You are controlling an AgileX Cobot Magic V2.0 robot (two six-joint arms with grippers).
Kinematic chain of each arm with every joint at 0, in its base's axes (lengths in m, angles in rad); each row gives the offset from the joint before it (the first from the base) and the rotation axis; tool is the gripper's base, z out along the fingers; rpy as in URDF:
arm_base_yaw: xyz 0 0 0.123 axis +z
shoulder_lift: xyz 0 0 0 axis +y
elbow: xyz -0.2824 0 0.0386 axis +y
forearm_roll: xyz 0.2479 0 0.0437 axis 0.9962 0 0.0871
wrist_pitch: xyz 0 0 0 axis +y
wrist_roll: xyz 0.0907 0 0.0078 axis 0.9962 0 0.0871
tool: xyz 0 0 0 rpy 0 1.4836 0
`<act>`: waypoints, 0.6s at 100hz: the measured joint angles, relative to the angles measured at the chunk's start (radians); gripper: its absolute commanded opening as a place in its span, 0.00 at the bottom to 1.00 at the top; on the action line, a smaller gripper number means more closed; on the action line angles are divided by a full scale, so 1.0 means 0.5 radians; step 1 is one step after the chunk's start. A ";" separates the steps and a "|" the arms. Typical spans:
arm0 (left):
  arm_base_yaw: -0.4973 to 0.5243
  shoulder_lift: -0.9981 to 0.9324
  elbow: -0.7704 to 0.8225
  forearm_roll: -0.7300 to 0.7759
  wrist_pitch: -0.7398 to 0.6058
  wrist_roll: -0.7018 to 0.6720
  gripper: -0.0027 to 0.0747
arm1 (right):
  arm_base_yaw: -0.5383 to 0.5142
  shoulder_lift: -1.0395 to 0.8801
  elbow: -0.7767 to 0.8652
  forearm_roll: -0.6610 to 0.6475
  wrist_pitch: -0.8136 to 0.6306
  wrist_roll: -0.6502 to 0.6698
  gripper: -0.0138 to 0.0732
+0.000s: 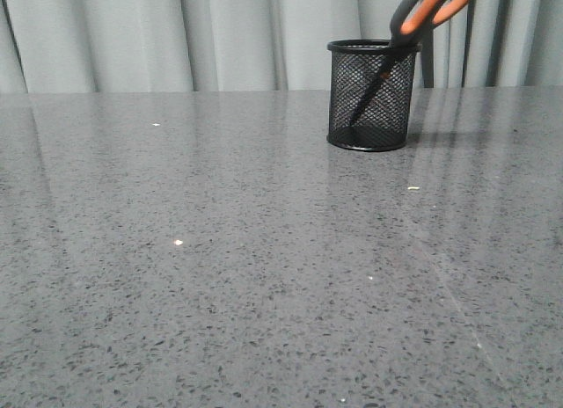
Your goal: Put scissors into bucket
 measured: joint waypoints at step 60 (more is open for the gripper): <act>0.047 -0.411 0.494 1.916 -0.094 -2.017 0.01 | 0.000 -0.005 0.003 0.000 -0.004 0.000 0.11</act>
